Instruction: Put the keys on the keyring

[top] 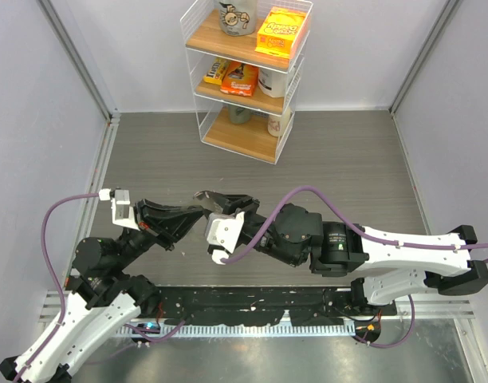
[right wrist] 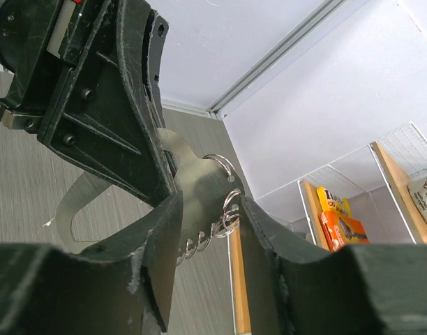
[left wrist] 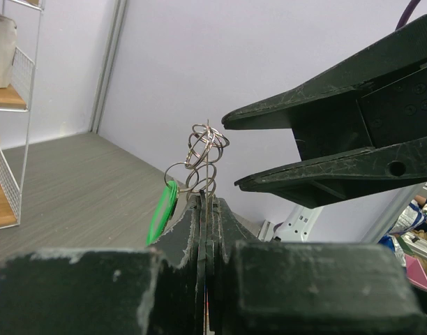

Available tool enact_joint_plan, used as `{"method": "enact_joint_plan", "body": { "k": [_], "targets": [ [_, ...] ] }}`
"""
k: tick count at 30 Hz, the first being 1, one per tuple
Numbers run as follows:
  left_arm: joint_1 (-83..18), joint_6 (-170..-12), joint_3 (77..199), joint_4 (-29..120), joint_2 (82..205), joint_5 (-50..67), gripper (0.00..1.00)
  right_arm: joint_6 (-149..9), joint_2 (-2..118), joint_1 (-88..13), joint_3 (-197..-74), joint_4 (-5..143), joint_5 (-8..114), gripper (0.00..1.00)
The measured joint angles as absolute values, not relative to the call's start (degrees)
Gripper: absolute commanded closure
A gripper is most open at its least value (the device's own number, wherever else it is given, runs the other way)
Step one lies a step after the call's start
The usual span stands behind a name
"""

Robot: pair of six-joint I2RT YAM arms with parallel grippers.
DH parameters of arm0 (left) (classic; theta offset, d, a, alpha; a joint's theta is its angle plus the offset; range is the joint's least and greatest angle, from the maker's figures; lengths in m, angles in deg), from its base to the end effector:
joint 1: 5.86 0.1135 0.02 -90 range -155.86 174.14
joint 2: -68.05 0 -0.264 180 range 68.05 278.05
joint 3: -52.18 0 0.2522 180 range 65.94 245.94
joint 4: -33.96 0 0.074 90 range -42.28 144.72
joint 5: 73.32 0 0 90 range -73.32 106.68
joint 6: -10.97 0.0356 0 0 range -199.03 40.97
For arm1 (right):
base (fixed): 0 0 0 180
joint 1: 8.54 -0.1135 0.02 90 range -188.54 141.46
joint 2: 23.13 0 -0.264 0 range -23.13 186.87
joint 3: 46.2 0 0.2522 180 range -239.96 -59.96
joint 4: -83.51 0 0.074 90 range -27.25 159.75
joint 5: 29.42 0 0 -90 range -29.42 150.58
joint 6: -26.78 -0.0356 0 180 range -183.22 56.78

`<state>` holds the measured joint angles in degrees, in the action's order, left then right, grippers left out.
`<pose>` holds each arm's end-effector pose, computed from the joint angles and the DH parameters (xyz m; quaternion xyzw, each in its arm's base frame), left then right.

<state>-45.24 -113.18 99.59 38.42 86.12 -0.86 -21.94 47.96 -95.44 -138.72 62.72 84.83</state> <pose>0.0603 -0.0634 0.3644 0.1526 0.5255 -0.5643 0.6182 0.0295 0.2745 0.4566 -0.5531 0.4347 0.1334 0.6981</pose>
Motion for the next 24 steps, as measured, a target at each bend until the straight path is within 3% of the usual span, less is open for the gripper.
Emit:
{"method": "enact_joint_plan", "body": {
  "k": [12,17,24],
  "targets": [
    [-45.2,-113.3,99.6,38.7,85.2,-2.0,1.0,-19.0,48.9,-95.9,-138.7,63.7,87.2,0.77],
    [-45.2,-113.6,99.6,39.0,85.2,-2.7,1.0,-17.8,48.9,-96.0,-138.8,64.3,88.2,0.95],
    [-45.2,-114.7,99.6,38.7,85.2,-3.6,1.0,-13.2,49.3,-97.4,-137.9,67.8,91.5,0.95]
  ]
}}
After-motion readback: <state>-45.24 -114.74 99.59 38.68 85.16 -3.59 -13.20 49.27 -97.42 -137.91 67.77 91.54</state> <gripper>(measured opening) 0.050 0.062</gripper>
